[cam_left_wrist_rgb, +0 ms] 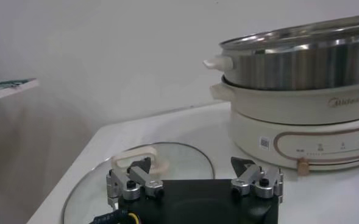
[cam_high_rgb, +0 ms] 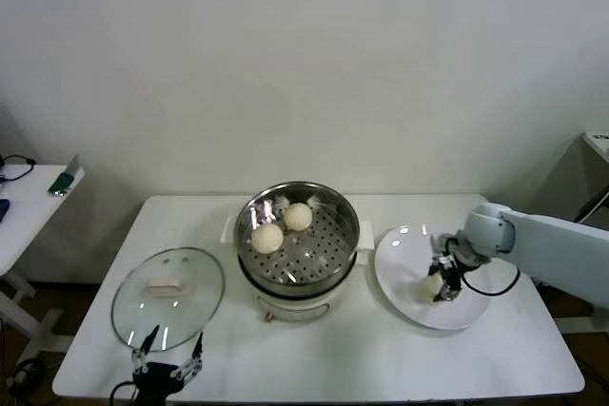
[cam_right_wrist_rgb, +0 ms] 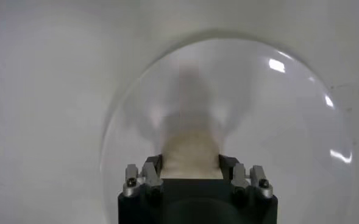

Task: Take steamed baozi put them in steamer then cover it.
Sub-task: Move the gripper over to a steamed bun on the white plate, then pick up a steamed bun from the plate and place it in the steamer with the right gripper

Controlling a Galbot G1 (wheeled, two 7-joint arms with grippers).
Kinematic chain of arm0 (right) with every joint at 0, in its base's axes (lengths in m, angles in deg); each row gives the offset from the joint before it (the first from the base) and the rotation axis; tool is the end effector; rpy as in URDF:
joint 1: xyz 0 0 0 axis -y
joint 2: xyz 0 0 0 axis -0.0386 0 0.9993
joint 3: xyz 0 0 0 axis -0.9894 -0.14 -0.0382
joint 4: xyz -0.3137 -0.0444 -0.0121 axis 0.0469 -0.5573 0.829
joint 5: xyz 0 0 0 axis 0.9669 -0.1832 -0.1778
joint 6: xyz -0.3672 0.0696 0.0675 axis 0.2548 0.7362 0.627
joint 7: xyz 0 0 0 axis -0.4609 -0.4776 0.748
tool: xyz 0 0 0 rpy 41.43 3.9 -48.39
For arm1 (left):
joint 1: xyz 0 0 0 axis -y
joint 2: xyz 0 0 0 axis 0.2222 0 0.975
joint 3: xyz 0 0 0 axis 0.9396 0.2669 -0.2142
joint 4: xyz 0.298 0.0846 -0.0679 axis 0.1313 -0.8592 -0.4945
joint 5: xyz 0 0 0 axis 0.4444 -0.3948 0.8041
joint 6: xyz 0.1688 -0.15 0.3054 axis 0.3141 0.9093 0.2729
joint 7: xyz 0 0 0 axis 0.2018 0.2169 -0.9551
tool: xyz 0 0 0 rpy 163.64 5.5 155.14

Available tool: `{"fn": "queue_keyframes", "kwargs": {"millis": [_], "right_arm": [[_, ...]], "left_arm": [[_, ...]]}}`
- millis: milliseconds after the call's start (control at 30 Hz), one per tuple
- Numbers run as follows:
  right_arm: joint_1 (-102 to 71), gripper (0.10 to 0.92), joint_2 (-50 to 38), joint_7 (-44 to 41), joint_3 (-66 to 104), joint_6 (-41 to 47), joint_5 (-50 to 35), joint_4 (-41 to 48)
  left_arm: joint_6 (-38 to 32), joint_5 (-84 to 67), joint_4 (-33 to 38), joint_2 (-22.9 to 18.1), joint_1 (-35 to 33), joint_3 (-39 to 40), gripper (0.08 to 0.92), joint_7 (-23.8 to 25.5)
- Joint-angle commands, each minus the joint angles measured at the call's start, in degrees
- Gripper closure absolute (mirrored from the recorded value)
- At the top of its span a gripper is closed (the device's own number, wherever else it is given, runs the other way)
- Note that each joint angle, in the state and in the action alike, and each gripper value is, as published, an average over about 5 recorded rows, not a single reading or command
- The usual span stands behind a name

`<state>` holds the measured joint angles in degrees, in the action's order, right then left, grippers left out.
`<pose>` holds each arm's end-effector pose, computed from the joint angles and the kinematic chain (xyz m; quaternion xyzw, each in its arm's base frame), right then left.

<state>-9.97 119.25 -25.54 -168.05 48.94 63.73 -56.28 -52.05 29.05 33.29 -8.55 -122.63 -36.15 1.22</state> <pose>0.4874 -0.1024 -0.2091 0.4994 -0.5484 0.5015 0.4453 0.1328 0.0733 -0.3452 -0.0167 -0.9837 -0.0899 0.1551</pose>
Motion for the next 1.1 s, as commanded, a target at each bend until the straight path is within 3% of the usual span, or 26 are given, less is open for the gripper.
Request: {"fn": "queue_keyframes", "kwargs": {"millis": [33, 233, 433, 600, 833, 1100], "right_arm": [[28.03, 0.393, 4.91, -9.41, -14.45, -11.9, -2.81, 0.44], [41.46, 0.39, 14.03, -11.4, -10.87, -23.46, -1.78, -2.37], [41.46, 0.389, 22.12, -9.18, -2.8, -24.99, -1.4, -14.82], [36.47, 0.389, 29.25, -7.51, -2.43, -27.3, 5.09, -20.95], [27.48, 0.389, 37.03, -5.05, -5.29, -30.71, 16.21, -18.05], [18.88, 0.389, 39.52, -3.58, -7.11, -31.4, 23.36, -12.03]], "left_arm": [[-0.03, 0.29, 0.19, -0.14, 0.01, 0.01, 0.177, -0.01], [0.02, 0.69, 0.54, -0.36, 0.05, 0.12, 0.177, 0.03], [-0.12, 0.69, 0.59, -0.19, -0.37, -0.16, 0.177, -0.07], [-0.39, 0.49, 0.92, -0.02, -0.89, -0.61, 0.177, -0.11], [-0.52, 0.53, 1.63, -0.11, -1.37, -0.43, 0.177, -0.02], [-0.45, 0.48, 2.11, -0.3, -1.43, -0.54, 0.177, 0.06]]}}
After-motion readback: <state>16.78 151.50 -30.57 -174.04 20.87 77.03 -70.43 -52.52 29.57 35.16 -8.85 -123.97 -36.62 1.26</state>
